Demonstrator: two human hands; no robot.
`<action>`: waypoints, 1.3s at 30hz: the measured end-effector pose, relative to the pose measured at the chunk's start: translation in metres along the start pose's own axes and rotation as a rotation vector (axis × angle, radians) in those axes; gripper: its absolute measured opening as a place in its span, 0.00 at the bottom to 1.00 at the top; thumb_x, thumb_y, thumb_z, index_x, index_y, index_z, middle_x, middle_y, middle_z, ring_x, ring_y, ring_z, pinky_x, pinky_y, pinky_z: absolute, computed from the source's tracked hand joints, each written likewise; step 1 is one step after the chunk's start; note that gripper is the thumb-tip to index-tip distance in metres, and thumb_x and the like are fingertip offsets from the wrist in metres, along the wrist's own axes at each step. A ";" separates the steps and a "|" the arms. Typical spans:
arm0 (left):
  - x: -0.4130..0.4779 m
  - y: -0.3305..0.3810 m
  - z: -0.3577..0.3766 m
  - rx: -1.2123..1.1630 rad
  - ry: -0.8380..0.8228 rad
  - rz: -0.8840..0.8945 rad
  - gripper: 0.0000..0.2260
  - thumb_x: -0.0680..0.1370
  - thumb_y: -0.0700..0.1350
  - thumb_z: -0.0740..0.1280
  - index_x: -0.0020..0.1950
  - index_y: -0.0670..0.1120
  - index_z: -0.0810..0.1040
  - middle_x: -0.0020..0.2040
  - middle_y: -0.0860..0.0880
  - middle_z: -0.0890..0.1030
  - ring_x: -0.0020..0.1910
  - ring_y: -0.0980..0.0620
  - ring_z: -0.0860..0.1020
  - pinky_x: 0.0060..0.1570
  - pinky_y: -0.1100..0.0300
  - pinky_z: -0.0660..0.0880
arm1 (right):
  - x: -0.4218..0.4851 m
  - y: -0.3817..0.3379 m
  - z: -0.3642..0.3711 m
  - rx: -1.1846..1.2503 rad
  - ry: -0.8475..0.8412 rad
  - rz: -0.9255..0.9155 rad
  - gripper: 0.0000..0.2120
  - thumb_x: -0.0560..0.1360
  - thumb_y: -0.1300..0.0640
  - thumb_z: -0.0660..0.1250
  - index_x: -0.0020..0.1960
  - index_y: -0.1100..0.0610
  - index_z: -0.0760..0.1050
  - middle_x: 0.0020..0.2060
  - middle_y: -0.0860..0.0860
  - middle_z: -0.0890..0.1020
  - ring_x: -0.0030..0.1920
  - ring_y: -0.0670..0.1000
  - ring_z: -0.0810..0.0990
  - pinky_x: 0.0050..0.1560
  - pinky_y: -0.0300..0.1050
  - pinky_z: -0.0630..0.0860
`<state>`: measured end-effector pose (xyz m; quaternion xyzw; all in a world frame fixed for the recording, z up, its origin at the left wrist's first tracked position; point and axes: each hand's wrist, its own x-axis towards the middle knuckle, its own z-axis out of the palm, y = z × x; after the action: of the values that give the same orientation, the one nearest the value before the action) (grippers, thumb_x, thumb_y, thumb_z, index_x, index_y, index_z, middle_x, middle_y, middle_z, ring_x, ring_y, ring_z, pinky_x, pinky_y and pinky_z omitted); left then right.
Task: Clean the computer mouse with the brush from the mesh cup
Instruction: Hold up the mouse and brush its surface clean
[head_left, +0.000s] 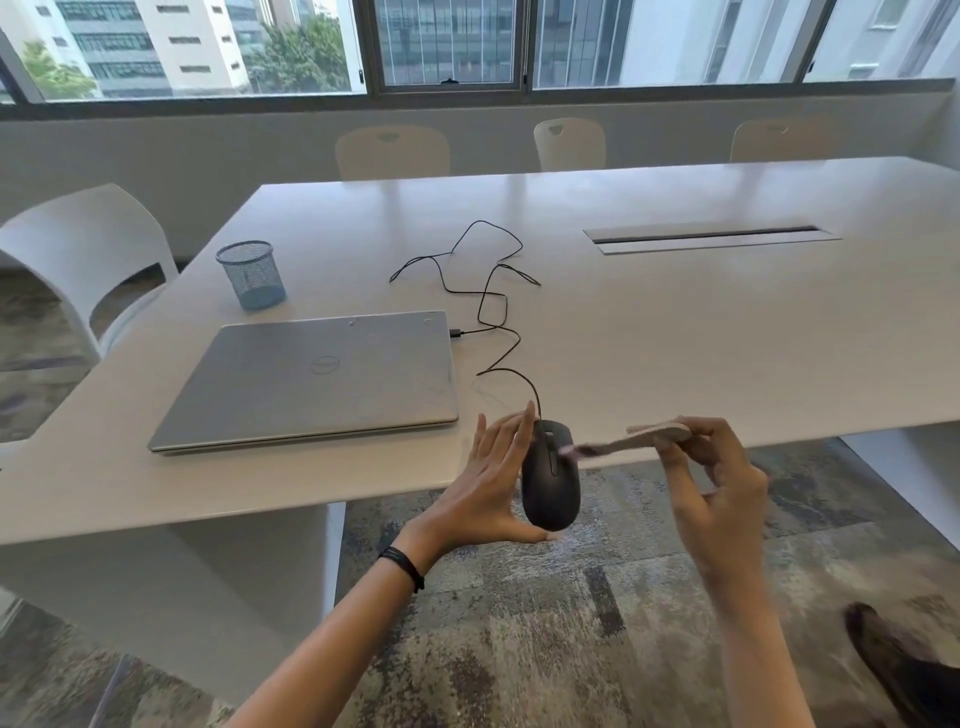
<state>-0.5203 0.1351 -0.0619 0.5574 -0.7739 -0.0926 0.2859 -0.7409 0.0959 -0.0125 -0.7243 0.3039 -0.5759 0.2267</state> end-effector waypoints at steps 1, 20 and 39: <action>-0.001 0.000 0.000 0.000 0.002 -0.001 0.60 0.64 0.62 0.75 0.74 0.46 0.31 0.75 0.44 0.55 0.75 0.51 0.48 0.73 0.50 0.33 | 0.000 0.000 0.002 -0.009 0.009 -0.002 0.05 0.75 0.60 0.65 0.50 0.52 0.72 0.44 0.45 0.84 0.47 0.32 0.80 0.43 0.24 0.73; 0.001 -0.010 -0.001 -0.010 -0.021 0.003 0.60 0.65 0.62 0.75 0.74 0.46 0.31 0.75 0.45 0.54 0.76 0.50 0.48 0.73 0.50 0.32 | 0.002 0.007 0.016 0.039 -0.051 0.101 0.04 0.74 0.56 0.66 0.45 0.56 0.72 0.45 0.26 0.80 0.51 0.27 0.77 0.52 0.26 0.73; 0.005 -0.016 0.006 -0.038 -0.025 -0.013 0.60 0.64 0.63 0.74 0.75 0.48 0.30 0.74 0.49 0.53 0.76 0.53 0.47 0.72 0.54 0.30 | 0.009 0.009 0.015 -0.052 -0.059 0.092 0.04 0.75 0.49 0.64 0.44 0.44 0.69 0.48 0.33 0.82 0.30 0.61 0.79 0.17 0.45 0.64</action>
<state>-0.5120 0.1232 -0.0727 0.5556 -0.7719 -0.1160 0.2863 -0.7269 0.0828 -0.0153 -0.7319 0.3448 -0.5351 0.2430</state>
